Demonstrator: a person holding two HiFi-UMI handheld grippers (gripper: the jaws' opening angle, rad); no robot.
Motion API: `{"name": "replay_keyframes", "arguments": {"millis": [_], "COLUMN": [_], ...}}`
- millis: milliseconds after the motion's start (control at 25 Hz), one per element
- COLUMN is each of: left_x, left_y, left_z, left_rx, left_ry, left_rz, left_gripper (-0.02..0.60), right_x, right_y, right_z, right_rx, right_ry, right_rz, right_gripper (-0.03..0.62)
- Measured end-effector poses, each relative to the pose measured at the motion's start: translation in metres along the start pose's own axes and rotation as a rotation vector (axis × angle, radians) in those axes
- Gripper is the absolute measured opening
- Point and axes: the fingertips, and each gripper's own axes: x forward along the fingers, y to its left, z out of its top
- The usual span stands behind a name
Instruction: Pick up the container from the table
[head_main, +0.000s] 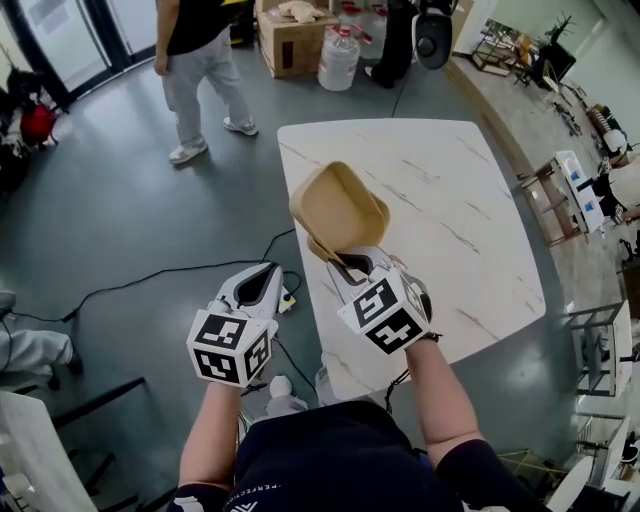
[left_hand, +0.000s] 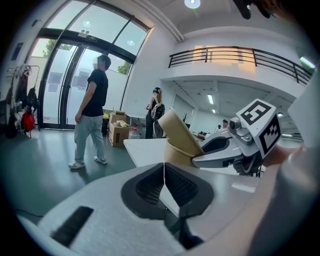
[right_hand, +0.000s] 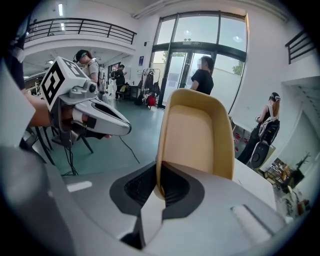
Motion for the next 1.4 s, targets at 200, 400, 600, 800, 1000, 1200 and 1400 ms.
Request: {"name": "replay_keyframes", "arguments": {"millis": [200,400,600,800,1000,1200,1400], "left_x": [-0.022,-0.040,-0.056,-0.075,-0.085,-0.093,-0.098], "left_y": [-0.009,-0.022,-0.030,-0.033,-0.033,-0.039,-0.042], "left_z": [-0.008,-0.015,-0.019,-0.021,-0.025,-0.027,-0.025], "left_rx": [0.015,0.035,0.053,0.065,0.085,0.096,0.115], "left_ry": [-0.010,-0.017,-0.024,-0.036,-0.038,-0.043,-0.057], "left_rz": [-0.016,-0.034,-0.043,-0.042,-0.042,-0.052,-0.044], "left_gripper": [-0.001,0.000,0.000,-0.003,-0.008,-0.008,-0.011], "right_x": [-0.020,-0.038,-0.054,-0.069,-0.078,-0.091,-0.098], "right_y": [0.022,0.042,0.062,0.078,0.089,0.096,0.100], "right_z": [0.004,-0.002,0.002,0.002,0.007,0.011,0.016], "right_rx": [0.002,0.034,0.067,0.097,0.139,0.197,0.231], "right_ry": [-0.026,-0.034,-0.066,-0.086,-0.122,-0.175,-0.217], "right_rz": [-0.013,-0.022,-0.020,-0.028,-0.035,-0.032,-0.035], "right_gripper": [0.021,0.021,0.021,0.021,0.021,0.021,0.021]}}
